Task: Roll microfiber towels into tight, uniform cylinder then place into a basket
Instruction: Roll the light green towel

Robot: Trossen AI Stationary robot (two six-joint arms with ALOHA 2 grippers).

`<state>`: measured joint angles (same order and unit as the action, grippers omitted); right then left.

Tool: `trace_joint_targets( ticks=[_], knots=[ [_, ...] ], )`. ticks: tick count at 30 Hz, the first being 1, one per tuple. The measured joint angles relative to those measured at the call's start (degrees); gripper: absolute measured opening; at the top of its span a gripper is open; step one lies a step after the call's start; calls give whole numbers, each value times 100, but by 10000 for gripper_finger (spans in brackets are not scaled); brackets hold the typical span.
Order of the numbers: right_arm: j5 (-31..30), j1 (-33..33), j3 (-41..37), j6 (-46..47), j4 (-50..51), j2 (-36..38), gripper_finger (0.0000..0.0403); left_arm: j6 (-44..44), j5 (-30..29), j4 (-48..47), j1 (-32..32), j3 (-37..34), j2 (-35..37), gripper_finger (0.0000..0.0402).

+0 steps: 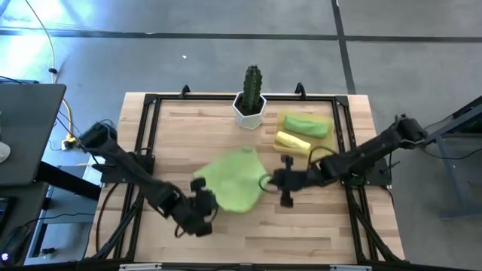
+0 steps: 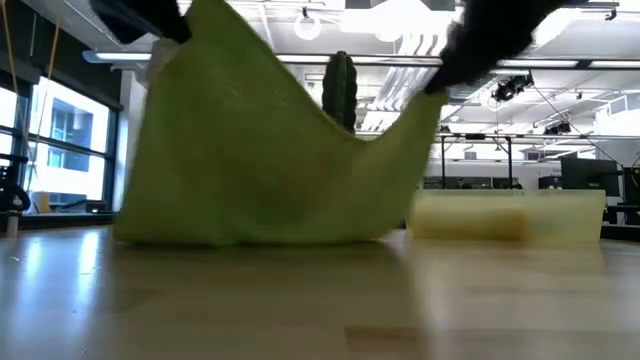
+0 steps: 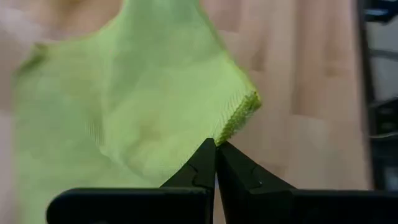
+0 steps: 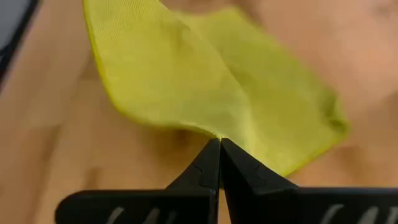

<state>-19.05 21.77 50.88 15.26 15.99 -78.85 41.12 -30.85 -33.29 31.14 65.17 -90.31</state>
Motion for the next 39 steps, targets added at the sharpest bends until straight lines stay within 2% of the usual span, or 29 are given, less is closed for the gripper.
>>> trace_joint_targets(
  ticks=[6, 8, 12, 17, 20, 25, 30, 35, 39],
  knots=[
    [62, 632, -984, 693, -1605, -45, 0, 378, 205, 1257, 417, -28, -824, 0],
    [90, 752, -1106, 725, -1708, -80, 0, 601, 223, 1674, 504, -17, -1060, 0],
    [49, 712, -1085, 495, -1719, -216, 0, 1291, 18, 1681, 586, -22, -1201, 0],
    [11, 280, -1079, 92, -1875, -332, 0, 2149, -595, 965, 634, -20, -1180, 0],
    [-25, -25, -1085, -74, -1823, -468, 0, 2765, -755, 349, 622, -21, -1179, 0],
    [1, -437, -1079, -528, -2203, -958, 0, 3861, -609, -681, 492, -23, -1241, 0],
    [14, -821, -1074, -903, -2642, -1396, 0, 4599, -514, -1636, 358, -32, -1236, 0],
    [14, -1155, -1079, -1151, -3002, -1652, 0, 4829, -223, -1969, 200, -50, -1236, 0],
    [49, -1360, -1079, -1195, -3138, -1748, 0, 4829, -251, -1972, 103, -130, -1235, 0]
  ],
)
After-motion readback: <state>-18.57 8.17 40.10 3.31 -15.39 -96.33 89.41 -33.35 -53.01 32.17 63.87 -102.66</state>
